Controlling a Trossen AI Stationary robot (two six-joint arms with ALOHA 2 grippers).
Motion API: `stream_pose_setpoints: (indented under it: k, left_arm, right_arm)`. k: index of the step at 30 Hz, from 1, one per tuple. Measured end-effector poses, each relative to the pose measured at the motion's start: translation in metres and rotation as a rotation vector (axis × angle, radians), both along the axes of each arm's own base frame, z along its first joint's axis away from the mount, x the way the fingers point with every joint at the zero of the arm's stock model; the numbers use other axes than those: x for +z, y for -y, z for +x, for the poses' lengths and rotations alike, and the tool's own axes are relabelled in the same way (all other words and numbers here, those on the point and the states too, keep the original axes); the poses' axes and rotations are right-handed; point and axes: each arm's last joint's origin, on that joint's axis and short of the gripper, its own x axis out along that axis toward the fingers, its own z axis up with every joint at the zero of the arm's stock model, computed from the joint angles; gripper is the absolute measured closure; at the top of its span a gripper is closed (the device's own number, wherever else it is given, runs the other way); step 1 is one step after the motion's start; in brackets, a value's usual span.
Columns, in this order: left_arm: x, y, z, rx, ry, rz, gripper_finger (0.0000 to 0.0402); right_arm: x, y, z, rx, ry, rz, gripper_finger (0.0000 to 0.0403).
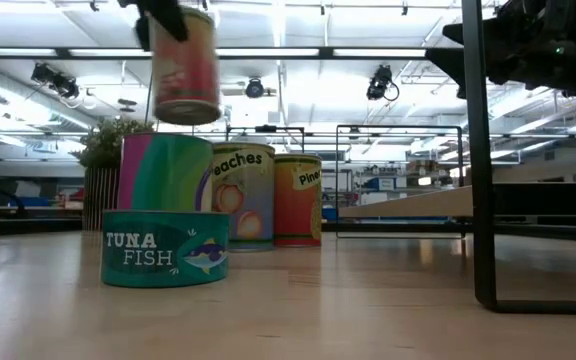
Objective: Pick and place cans onto a shelf
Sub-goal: Put the canned corn on the shelf
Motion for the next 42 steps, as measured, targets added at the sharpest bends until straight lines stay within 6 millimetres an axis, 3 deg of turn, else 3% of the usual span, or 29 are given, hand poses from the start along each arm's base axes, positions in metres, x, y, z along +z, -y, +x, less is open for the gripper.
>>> stream_pose_setpoints:
  k: [7, 14, 19, 25, 32, 38, 42]
  left_arm:
    - [-0.003, -0.030, 0.050, -0.134, -0.036, 0.157, 0.0085]
    - [-0.012, -0.061, 0.110, -0.294, -0.049, 0.164, 0.0084]
    - [-0.016, -0.071, 0.148, -0.389, -0.023, 0.173, 0.0084]
    - [-0.030, -0.076, 0.185, -0.488, -0.007, 0.204, 0.0084]
    - [-0.049, -0.086, 0.213, -0.534, 0.020, 0.233, 0.0083]
    - [-0.071, -0.090, 0.227, -0.550, 0.047, 0.228, 0.0083]
    - [-0.075, -0.090, 0.229, -0.552, 0.045, 0.231, 0.0080]
  right_arm:
    - [-0.002, 0.001, 0.004, -0.011, -0.005, 0.009, 0.0142]
    - [0.003, 0.003, 0.007, -0.028, -0.040, 0.021, 0.0142]
    - [0.013, 0.006, 0.013, -0.083, -0.173, 0.027, 0.0142]
    - [0.018, 0.008, 0.014, -0.170, -0.454, 0.046, 0.0142]
    - [0.031, 0.008, 0.004, -0.230, -0.657, 0.137, 0.0142]
    - [0.036, 0.011, 0.003, -0.392, -0.597, 0.306, 0.0142]
    - [0.036, 0.012, 0.003, -0.407, -0.590, 0.342, 0.0142]
